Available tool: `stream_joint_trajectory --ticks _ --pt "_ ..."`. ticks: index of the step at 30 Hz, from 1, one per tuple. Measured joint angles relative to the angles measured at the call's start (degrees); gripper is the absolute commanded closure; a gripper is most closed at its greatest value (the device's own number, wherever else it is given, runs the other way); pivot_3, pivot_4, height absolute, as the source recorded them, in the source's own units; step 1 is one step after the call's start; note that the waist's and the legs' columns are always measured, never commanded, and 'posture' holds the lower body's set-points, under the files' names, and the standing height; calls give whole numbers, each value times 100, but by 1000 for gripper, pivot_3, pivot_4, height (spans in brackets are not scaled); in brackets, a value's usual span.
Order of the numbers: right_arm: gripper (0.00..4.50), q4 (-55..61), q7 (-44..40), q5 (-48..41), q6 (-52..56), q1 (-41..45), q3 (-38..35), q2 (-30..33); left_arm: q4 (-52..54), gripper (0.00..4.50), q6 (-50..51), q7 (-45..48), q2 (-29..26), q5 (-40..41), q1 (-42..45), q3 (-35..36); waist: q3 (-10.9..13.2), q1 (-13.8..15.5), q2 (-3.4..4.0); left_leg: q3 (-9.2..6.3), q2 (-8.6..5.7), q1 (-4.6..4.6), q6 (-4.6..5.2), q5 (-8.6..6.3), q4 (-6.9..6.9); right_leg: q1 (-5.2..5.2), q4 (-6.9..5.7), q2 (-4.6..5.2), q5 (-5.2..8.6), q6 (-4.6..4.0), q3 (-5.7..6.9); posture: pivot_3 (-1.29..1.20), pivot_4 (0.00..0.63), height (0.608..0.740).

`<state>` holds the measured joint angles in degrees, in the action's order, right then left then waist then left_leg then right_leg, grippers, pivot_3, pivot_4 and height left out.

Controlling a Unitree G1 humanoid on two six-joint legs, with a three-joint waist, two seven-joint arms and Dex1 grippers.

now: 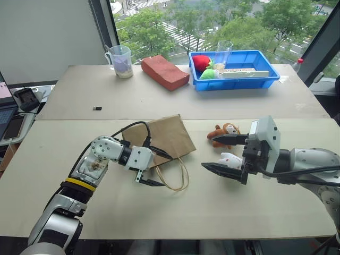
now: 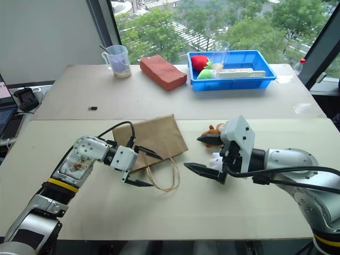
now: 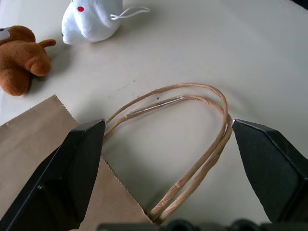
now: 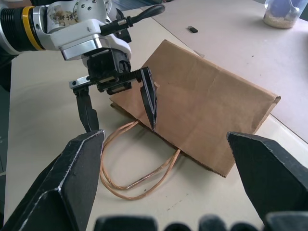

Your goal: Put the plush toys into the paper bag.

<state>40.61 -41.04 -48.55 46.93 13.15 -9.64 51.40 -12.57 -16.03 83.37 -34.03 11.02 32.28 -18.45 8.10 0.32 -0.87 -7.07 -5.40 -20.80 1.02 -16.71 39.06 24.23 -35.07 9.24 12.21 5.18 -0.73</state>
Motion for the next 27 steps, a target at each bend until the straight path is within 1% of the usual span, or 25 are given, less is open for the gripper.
stream_joint_trajectory --ticks 7,15,18,27 --pt "0 0 10 0 0 4 0 0 1 25 -19 -52 15 -63 29 -2 0 2 0 0 0 0 -2 1 0 0 0 0 0 0 0 0 150 740" --pt "0 -4 6 0 0 83 13 4 -19 25 -27 -225 233 -360 88 -125 0 9 0 1 -1 0 -4 2 2 -1 0 0 0 0 0 0 150 740" --pt "0 -4 7 0 0 134 15 11 -117 25 -156 -215 271 -539 98 -297 0 11 0 2 0 0 -3 2 3 -2 1 0 0 0 0 0 150 740" --pt "0 -1 62 0 16 130 15 12 -386 25 -301 -129 274 -676 290 -322 0 13 0 1 -1 -1 -4 2 6 -2 0 0 0 0 0 0 150 740"
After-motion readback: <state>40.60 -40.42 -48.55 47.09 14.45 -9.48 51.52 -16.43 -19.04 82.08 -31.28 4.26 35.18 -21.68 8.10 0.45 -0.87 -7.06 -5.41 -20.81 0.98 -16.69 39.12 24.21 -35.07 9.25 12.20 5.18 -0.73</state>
